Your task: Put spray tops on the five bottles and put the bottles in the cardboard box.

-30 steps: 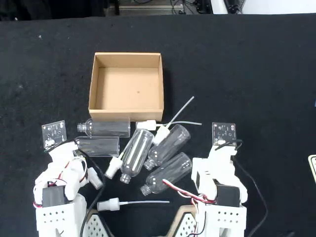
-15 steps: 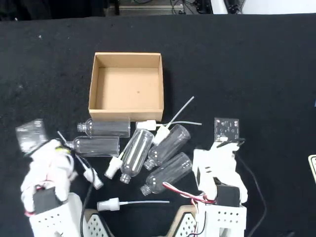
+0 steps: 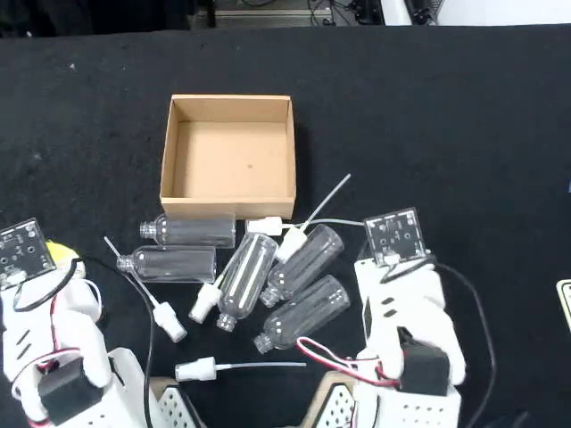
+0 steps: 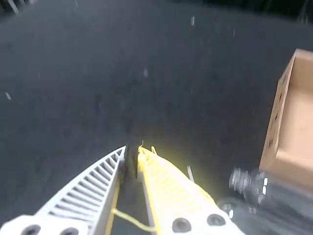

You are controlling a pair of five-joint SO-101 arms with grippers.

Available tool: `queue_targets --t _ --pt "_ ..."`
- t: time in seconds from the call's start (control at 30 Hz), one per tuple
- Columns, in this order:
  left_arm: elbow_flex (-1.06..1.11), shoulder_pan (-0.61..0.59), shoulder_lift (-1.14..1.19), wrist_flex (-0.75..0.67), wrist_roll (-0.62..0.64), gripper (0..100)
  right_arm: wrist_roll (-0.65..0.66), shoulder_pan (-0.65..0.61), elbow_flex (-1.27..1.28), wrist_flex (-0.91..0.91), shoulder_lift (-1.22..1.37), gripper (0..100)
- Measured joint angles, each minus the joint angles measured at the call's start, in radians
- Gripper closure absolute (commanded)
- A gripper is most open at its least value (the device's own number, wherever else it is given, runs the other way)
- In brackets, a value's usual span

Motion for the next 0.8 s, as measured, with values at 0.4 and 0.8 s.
queue_targets --t 0.4,0.8 --pt "-0.224 0.023 0.206 -0.02 -0.018 78 0.005 0.0 -0.226 0.092 0.0 95.1" --pt "-0.408 0.275 0.81 0.21 0.077 77 -0.106 0.0 -0.284 -0.043 0.216 83.9"
